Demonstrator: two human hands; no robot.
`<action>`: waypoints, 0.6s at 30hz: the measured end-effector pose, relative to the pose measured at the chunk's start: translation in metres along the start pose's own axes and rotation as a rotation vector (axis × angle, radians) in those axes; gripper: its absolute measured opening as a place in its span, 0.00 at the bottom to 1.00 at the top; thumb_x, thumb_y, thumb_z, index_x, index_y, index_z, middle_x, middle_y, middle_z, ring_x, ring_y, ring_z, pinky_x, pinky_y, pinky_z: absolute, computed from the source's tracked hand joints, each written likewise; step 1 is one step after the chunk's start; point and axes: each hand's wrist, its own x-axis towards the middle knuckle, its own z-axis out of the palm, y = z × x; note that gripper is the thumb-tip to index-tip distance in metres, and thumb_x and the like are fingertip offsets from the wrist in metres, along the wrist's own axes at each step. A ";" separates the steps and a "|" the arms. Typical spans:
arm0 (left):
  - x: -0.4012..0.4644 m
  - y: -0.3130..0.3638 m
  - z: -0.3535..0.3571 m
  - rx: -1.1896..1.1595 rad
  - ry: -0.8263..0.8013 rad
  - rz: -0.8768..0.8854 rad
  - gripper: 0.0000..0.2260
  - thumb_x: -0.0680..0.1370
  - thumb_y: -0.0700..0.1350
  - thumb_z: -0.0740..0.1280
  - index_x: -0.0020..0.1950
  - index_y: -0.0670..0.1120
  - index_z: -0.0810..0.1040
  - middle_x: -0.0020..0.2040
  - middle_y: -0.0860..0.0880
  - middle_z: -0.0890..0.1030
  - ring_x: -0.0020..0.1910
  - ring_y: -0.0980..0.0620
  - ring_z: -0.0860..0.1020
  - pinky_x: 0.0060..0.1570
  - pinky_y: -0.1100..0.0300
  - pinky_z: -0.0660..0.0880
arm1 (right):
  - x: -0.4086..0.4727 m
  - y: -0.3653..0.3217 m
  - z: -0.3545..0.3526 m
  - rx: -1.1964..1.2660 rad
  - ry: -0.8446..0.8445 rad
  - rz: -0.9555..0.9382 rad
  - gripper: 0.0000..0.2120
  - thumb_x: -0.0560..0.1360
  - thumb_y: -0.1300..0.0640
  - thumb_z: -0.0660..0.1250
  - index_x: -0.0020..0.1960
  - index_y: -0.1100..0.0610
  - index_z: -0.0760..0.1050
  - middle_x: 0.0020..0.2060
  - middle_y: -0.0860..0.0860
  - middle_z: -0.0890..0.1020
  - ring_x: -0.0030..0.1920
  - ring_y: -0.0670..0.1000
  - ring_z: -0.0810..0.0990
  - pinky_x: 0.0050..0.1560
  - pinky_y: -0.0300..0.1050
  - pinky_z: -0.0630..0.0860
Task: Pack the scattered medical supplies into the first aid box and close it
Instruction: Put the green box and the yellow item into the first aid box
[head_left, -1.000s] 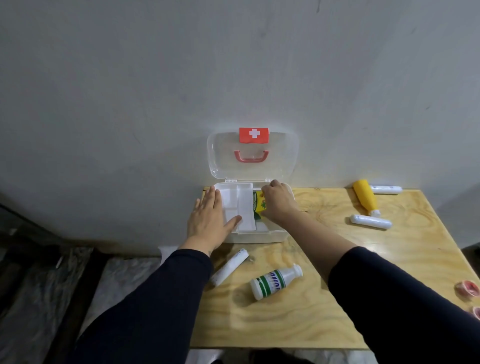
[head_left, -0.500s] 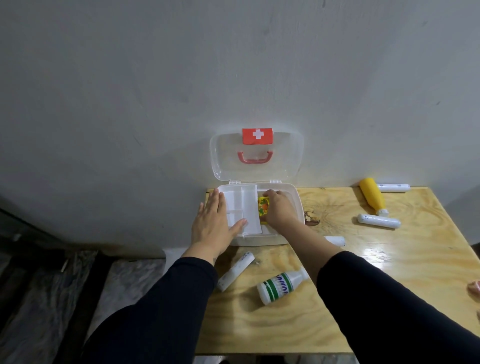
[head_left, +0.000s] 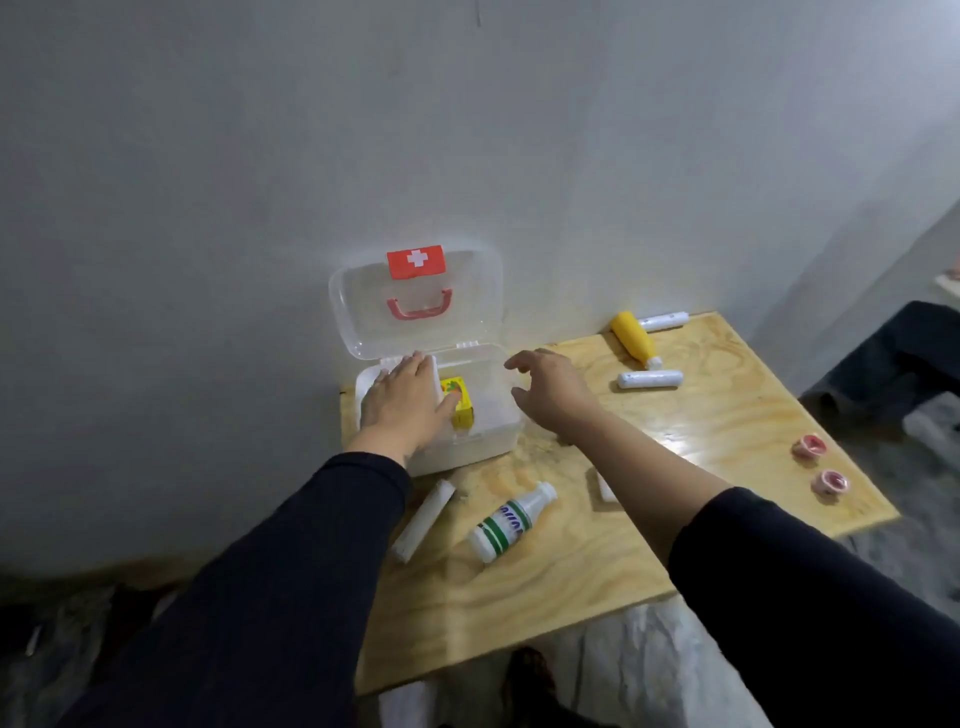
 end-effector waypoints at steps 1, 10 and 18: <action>0.000 0.012 0.000 -0.001 -0.005 0.043 0.29 0.82 0.55 0.56 0.78 0.42 0.55 0.79 0.46 0.56 0.78 0.48 0.55 0.76 0.52 0.52 | -0.008 0.009 -0.006 -0.019 0.005 0.028 0.18 0.74 0.62 0.66 0.63 0.56 0.75 0.58 0.57 0.78 0.57 0.57 0.78 0.57 0.46 0.73; -0.017 0.082 0.045 0.073 -0.044 0.173 0.28 0.82 0.50 0.56 0.78 0.41 0.52 0.79 0.44 0.53 0.79 0.47 0.51 0.77 0.46 0.48 | -0.078 0.124 -0.029 -0.175 -0.151 0.305 0.22 0.74 0.62 0.65 0.68 0.54 0.71 0.66 0.55 0.73 0.66 0.55 0.72 0.61 0.46 0.72; -0.023 0.088 0.071 0.104 -0.048 0.064 0.30 0.82 0.52 0.55 0.80 0.43 0.46 0.80 0.47 0.47 0.79 0.49 0.46 0.76 0.46 0.45 | -0.100 0.190 -0.017 -0.104 -0.244 0.234 0.35 0.73 0.57 0.70 0.76 0.56 0.59 0.76 0.53 0.60 0.76 0.53 0.58 0.74 0.45 0.58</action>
